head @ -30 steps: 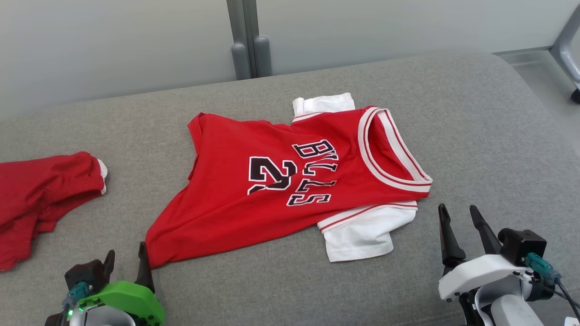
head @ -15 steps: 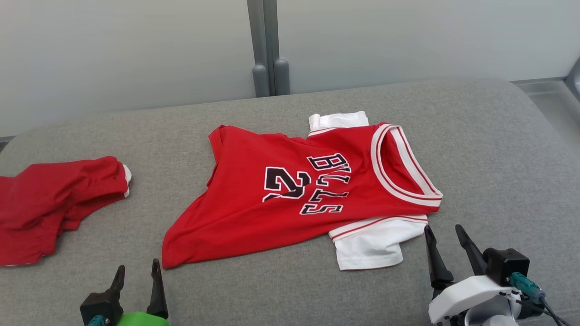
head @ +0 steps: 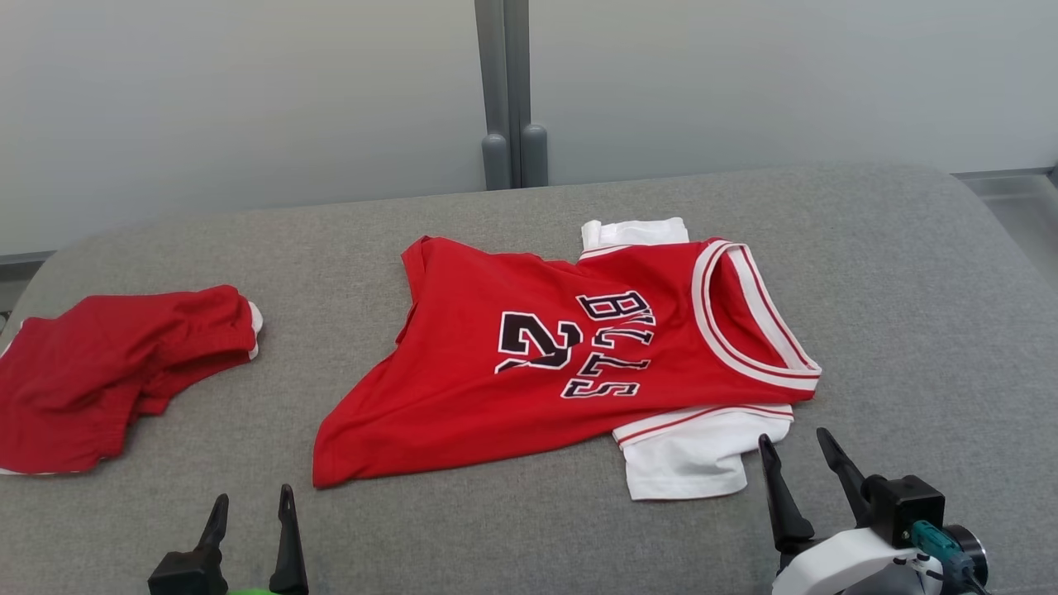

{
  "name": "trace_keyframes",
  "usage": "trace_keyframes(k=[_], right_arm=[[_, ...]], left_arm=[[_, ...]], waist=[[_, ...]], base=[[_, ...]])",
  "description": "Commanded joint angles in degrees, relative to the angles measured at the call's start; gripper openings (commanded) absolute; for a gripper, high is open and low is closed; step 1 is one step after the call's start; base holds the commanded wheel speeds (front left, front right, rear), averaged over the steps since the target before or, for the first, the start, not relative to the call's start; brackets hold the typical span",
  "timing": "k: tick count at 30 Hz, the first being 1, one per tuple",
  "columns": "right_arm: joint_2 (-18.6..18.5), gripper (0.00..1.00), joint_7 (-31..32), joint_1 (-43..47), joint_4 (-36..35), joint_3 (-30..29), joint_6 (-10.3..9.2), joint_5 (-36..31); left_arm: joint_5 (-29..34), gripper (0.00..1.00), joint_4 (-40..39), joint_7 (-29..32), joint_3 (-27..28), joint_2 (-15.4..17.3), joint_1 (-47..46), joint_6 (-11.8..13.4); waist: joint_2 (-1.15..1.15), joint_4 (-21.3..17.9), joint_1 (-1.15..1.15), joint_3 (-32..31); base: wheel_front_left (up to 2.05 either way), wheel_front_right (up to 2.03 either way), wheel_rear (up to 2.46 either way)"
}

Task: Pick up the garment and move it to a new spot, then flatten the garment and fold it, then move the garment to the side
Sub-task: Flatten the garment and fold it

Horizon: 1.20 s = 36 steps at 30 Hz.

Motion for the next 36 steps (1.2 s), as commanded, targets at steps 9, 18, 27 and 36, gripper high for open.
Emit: trace_keyframes(k=[9, 18, 27, 36], right_arm=[[-0.1, 1.0, -0.2, -0.3, 1.2, 0.9, -0.09, -2.0], [0.0, 1.0, -0.2, -3.4, 7.4, 0.5, -0.09, -2.8], [0.0, 1.0, -0.2, -7.5, 13.6, -0.9, -0.09, -2.8], [0.0, 0.34, -0.2, -10.2, 18.1, 1.3, -0.09, -1.8]], left_arm=[[-0.5, 1.0, 0.4, 0.0, -2.2, -0.1, -1.6, -0.8], [-2.3, 1.0, 1.6, 0.0, -6.5, 0.0, -5.3, -0.5], [-3.8, 1.0, 2.1, 0.0, -8.0, 0.0, -7.6, -0.7], [-4.2, 1.0, 2.3, 0.0, -8.1, 0.0, -8.3, -0.9]], waist=[[0.0, 0.6, 0.0, 2.4], [0.0, 1.5, 0.0, 7.4], [0.0, 2.5, 0.0, 10.6], [0.0, 3.7, 0.0, 12.1]], base=[[0.0, 0.0, 0.0], [0.0, 0.0, 0.0], [0.0, 0.0, 0.0], [0.0, 0.0, 0.0]])
